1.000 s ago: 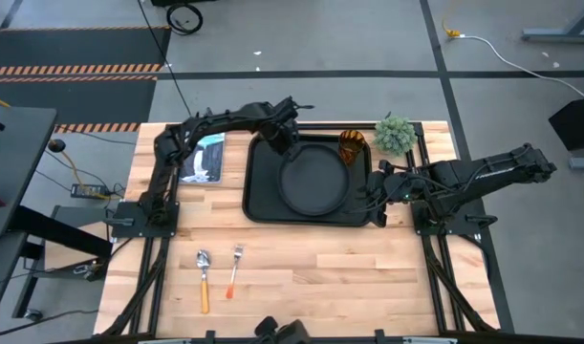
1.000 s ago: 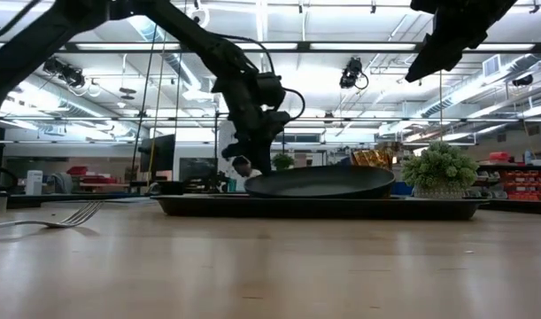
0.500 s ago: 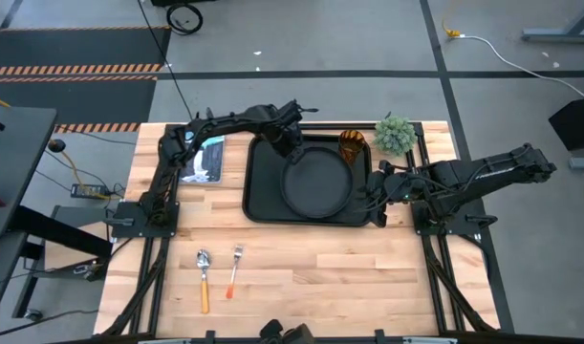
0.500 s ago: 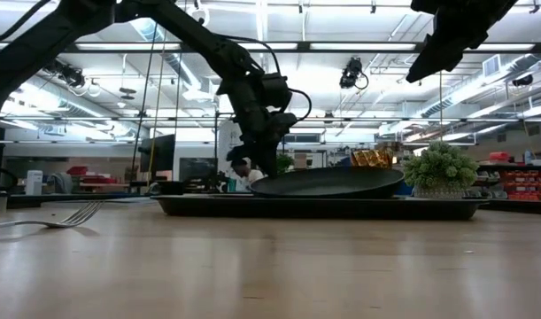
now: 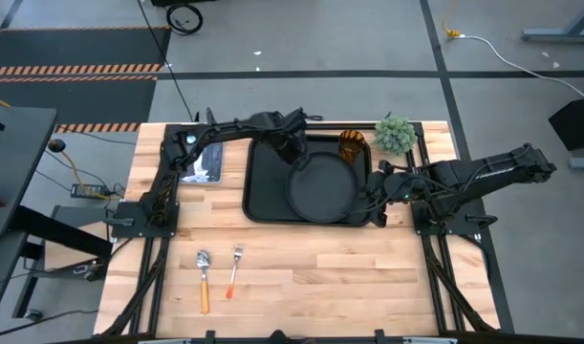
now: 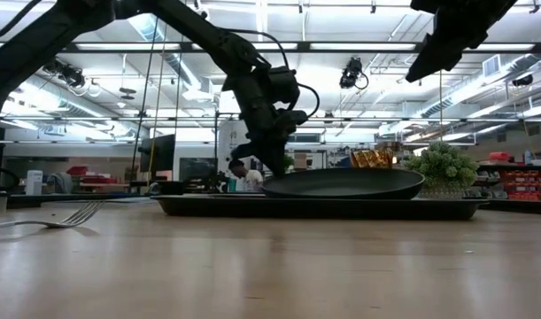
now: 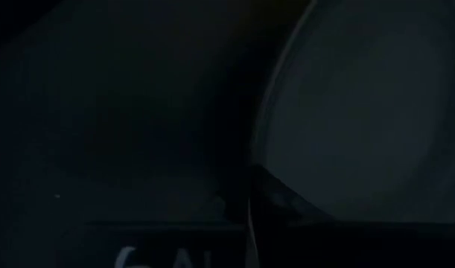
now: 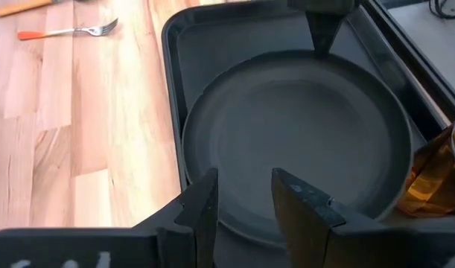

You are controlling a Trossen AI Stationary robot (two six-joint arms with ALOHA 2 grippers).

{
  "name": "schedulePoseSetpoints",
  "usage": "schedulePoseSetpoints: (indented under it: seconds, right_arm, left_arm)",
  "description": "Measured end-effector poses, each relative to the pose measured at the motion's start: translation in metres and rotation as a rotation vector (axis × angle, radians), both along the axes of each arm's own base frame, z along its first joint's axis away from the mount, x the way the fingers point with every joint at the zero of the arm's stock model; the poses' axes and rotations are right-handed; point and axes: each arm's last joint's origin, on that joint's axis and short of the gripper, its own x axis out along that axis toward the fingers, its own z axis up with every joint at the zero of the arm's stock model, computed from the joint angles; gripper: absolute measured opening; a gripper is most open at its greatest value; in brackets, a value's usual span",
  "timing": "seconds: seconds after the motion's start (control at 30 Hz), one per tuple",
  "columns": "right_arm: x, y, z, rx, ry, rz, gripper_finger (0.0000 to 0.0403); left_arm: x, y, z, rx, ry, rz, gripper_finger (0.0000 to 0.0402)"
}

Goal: Pick and place plate/cup/fork/spoon on tray
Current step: Put the black plate on the black tray to the bottom left of the orange cup

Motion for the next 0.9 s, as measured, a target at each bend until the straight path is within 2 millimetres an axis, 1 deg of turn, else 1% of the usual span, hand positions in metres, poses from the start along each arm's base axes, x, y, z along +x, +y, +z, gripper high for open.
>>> schedulePoseSetpoints:
  seconds: [0.17,0.37,0.43,0.7,0.8,0.9]
  right_arm:
    - [0.002,0.000,0.002,-0.015,-0.024,0.015,0.0132]
    - [0.003,0.000,0.003,-0.017,-0.033,0.018,0.0132]
    - [0.003,0.000,0.003,-0.016,-0.038,0.018,0.0132]
    - [0.003,0.001,0.003,0.017,-0.046,0.003,0.0132]
    - [0.003,0.001,0.003,0.042,-0.044,0.007,0.0132]
    - [0.003,0.002,0.003,0.061,-0.045,0.009,0.0132]
  left_arm:
    - [0.005,-0.005,0.001,0.008,-0.015,0.014,0.0007]
    - [0.006,-0.007,0.001,0.012,-0.020,0.010,0.0012]
    - [0.007,-0.007,0.001,0.016,-0.029,0.006,0.0025]
    - [0.008,-0.008,0.002,0.085,-0.026,-0.082,0.0106]
    - [0.003,-0.007,0.006,0.100,0.000,-0.145,0.0120]
    - [-0.001,-0.011,0.020,0.136,0.029,-0.240,0.0121]
